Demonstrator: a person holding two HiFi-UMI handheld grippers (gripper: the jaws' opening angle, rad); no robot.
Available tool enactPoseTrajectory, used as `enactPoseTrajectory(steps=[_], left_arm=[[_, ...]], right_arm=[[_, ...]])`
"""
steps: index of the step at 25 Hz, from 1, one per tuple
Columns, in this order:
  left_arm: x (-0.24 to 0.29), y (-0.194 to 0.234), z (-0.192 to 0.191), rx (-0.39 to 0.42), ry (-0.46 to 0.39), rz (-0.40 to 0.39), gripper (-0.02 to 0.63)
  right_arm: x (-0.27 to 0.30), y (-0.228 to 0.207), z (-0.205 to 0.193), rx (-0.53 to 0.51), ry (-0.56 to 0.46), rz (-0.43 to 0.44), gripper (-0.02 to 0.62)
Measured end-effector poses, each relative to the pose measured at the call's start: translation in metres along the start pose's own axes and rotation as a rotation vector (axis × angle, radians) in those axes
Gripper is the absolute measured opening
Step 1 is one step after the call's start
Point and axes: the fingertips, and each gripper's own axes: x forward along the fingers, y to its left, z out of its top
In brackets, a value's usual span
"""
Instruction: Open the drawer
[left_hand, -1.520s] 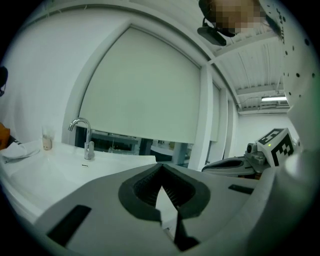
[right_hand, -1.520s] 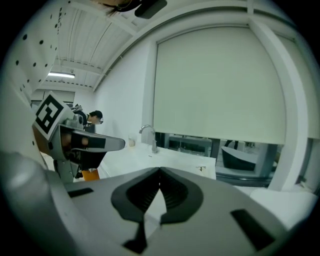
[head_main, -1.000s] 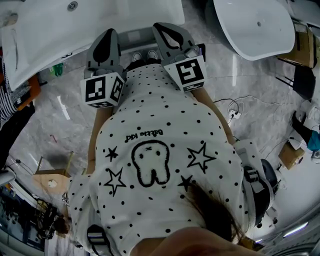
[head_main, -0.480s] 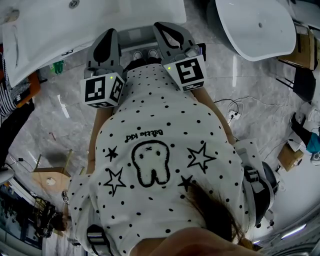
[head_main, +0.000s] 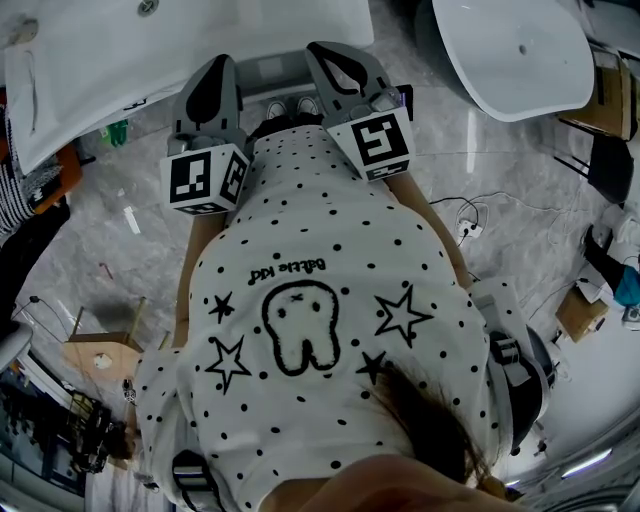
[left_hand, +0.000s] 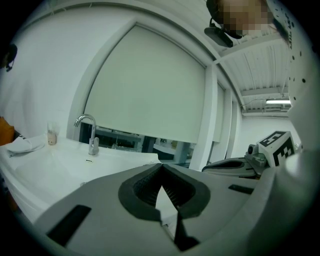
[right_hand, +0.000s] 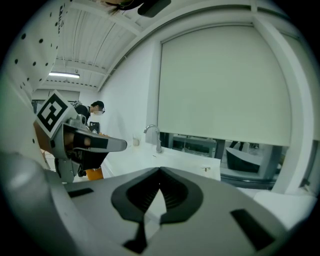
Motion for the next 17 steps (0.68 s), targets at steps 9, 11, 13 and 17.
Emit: enactPoseTrajectory(steps=[9, 11, 13, 17], left_arm=[[0.0007, 0.0029, 0.007, 0.028, -0.006, 0.005, 0.005], [0.0013, 0.0016, 0.0065, 0.027, -0.007, 0.007, 0.005], [-0.0014, 0.0032, 0.0059, 0.023, -0.009, 0.011, 0.005], [-0.0065, 0.0058, 0.0051, 0.017, -0.015, 0.016, 0.005]], right_arm=[[0.0041, -0.0012, 0.0055, 0.008, -0.008, -0.002, 0.014], [0.0032, -0.0018, 0.005, 0.006, -0.009, 0.001, 0.014], [0.0026, 0.0004, 0.0049, 0.005, -0.011, 0.0, 0.014], [0.0014, 0.0043, 0.0044, 0.004, -0.013, -0.004, 0.014]])
